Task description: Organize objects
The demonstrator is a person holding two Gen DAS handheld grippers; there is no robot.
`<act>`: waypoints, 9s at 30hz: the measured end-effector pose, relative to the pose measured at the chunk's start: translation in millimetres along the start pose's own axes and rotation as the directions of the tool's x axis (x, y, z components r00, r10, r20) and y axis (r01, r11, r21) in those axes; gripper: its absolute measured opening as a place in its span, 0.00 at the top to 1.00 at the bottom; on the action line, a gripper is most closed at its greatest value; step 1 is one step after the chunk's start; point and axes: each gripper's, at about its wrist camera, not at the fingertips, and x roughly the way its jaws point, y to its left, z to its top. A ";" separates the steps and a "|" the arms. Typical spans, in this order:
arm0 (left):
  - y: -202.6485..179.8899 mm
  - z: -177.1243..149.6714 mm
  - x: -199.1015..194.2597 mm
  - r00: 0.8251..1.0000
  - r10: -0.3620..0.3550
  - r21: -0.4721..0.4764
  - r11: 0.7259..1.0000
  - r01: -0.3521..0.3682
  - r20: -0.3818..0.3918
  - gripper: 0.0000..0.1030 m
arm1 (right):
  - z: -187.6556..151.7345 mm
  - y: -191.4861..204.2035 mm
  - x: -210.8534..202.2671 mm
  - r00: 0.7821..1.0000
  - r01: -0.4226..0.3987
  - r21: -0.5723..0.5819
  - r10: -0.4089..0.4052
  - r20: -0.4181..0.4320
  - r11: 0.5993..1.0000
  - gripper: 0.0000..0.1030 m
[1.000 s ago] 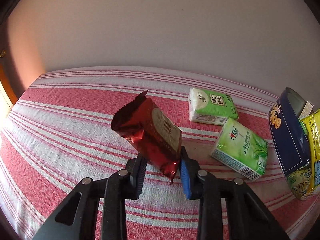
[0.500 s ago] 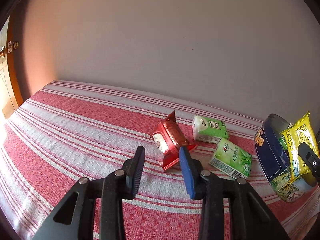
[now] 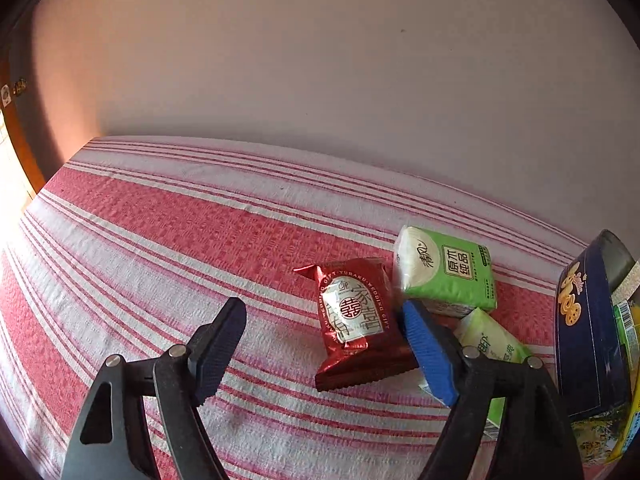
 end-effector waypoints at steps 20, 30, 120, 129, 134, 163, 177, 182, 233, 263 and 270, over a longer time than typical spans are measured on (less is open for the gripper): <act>21.0 -32.0 -82.9 0.957 -0.021 -0.059 0.997 0.040 0.290 0.60 | 4.7 -1.0 -12.4 0.997 0.029 -0.018 -0.027 0.068 0.999 0.82; -27.0 -69.0 -118.0 0.934 -0.004 0.028 1.000 -0.006 0.356 0.60 | 5.7 -7.4 -24.1 0.993 0.055 -0.054 -0.049 0.110 0.997 0.82; -208.5 -69.8 -90.7 0.922 -0.290 0.313 0.927 0.205 0.257 0.60 | 21.9 -186.2 12.5 0.905 0.426 -0.212 -0.409 0.120 0.879 0.82; -203.4 -69.4 -105.5 0.916 -0.231 0.283 0.949 0.137 0.329 0.07 | 17.9 -184.5 5.5 0.913 0.399 -0.188 -0.370 0.173 0.897 0.51; -194.0 -66.3 -107.3 0.908 -0.246 0.226 0.958 0.176 0.339 0.01 | 22.9 -204.7 -8.5 0.918 0.345 -0.028 -0.331 0.216 0.938 0.07; -114.9 -68.8 -105.6 0.895 -0.061 0.216 0.976 -0.040 0.443 0.01 | 7.0 -185.9 -33.8 0.857 0.395 0.137 -0.418 0.302 0.909 0.00; -40.6 -65.2 -103.3 0.934 -0.043 0.192 0.981 -0.027 0.354 0.01 | -17.9 -109.4 -46.9 0.894 0.345 0.055 -0.345 0.286 0.937 0.00; -2.8 -59.0 -99.7 0.947 0.000 0.174 0.983 -0.059 0.320 0.01 | -25.9 -70.2 -32.3 0.932 0.270 -0.005 -0.260 0.251 0.963 0.00; -3.6 14.0 -23.7 0.982 -0.124 0.200 0.975 0.094 0.142 0.01 | 22.8 2.5 71.3 0.979 0.194 -0.247 -0.171 0.109 0.949 0.47; 11.5 -6.0 -6.5 0.979 0.033 0.093 0.994 -0.052 0.202 0.32 | 14.2 2.2 80.5 0.973 0.207 -0.179 -0.183 0.141 0.962 0.47; 34.6 -26.7 -29.6 0.957 0.051 0.073 0.995 -0.075 0.285 0.32 | 2.5 18.5 73.9 0.975 0.191 -0.221 -0.160 0.152 0.956 0.47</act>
